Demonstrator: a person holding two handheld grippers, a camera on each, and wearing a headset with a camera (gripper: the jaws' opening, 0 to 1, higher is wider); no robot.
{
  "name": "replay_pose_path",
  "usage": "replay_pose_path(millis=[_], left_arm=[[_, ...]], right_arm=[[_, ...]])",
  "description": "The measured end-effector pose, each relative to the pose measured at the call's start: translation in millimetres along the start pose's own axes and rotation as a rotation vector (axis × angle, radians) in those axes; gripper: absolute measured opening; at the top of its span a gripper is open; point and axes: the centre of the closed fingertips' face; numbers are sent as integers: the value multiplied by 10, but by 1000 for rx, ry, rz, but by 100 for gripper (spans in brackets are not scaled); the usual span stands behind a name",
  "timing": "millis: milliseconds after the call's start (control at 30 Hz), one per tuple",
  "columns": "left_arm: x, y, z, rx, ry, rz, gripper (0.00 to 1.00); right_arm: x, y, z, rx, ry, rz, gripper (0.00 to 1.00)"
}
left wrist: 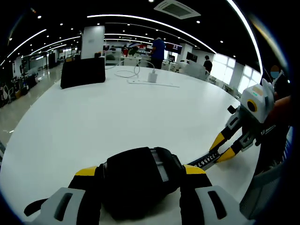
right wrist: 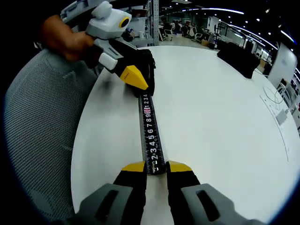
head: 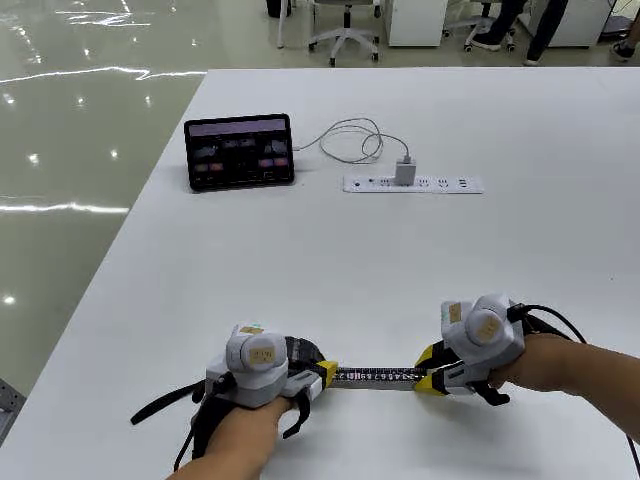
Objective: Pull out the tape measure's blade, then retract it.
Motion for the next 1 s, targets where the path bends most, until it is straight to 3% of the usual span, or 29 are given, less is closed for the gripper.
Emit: replay_pose_path(millis=[1000], left_arm=[[1, -5, -5, -10, -7, -3, 64]], right_arm=[[135, 186, -16, -16, 3, 21, 12]])
Point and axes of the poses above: the centre of the closed fingertips' face, and the gripper's own axes: x roughly forward along the fingers, z roughly to its right, y roughly out of its top, and after that the axes turned 3 degrees about -z, right-handed
